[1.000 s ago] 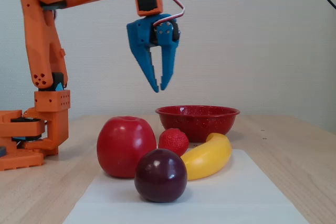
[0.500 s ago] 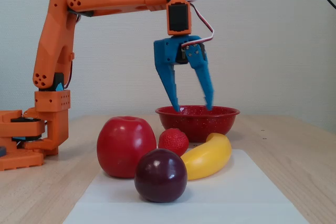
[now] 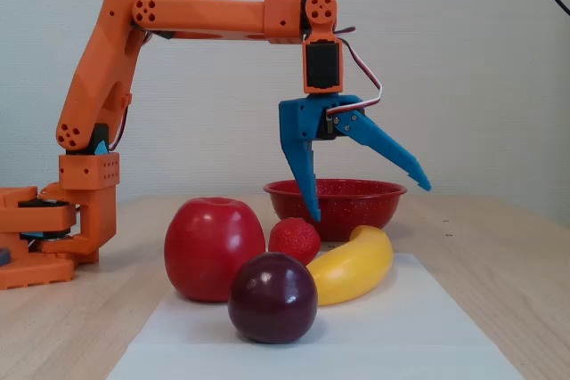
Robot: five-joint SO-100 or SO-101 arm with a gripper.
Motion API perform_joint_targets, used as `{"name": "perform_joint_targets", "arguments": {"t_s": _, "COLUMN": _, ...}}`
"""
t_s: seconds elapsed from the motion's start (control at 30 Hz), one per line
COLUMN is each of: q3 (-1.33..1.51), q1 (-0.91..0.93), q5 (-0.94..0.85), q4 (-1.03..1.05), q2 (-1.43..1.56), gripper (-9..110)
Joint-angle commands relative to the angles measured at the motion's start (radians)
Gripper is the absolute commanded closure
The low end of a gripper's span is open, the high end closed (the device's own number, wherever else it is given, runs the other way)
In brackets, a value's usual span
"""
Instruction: Grasp the banana and put it in the red bowl
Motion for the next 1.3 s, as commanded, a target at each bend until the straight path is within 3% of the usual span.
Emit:
{"name": "perform_joint_targets", "arguments": {"t_s": 0.0, "q3": -0.055, "q1": 0.015, "q5": 0.032, "q4": -0.04, "q2": 0.038, "gripper": 41}}
{"name": "perform_joint_targets", "arguments": {"t_s": 0.57, "q3": -0.044, "q1": 0.025, "q5": 0.094, "q4": -0.17, "q2": -0.138, "gripper": 38}}
{"name": "perform_joint_targets", "arguments": {"t_s": 0.83, "q3": -0.052, "q1": 0.026, "q5": 0.089, "q4": -0.227, "q2": -0.183, "gripper": 44}}
{"name": "perform_joint_targets", "arguments": {"t_s": 1.1, "q3": -0.051, "q1": 0.02, "q5": 0.057, "q4": -0.241, "q2": -0.179, "gripper": 66}}
{"name": "perform_joint_targets", "arguments": {"t_s": 1.27, "q3": -0.057, "q1": 0.005, "q5": 0.037, "q4": -0.241, "q2": -0.163, "gripper": 88}}
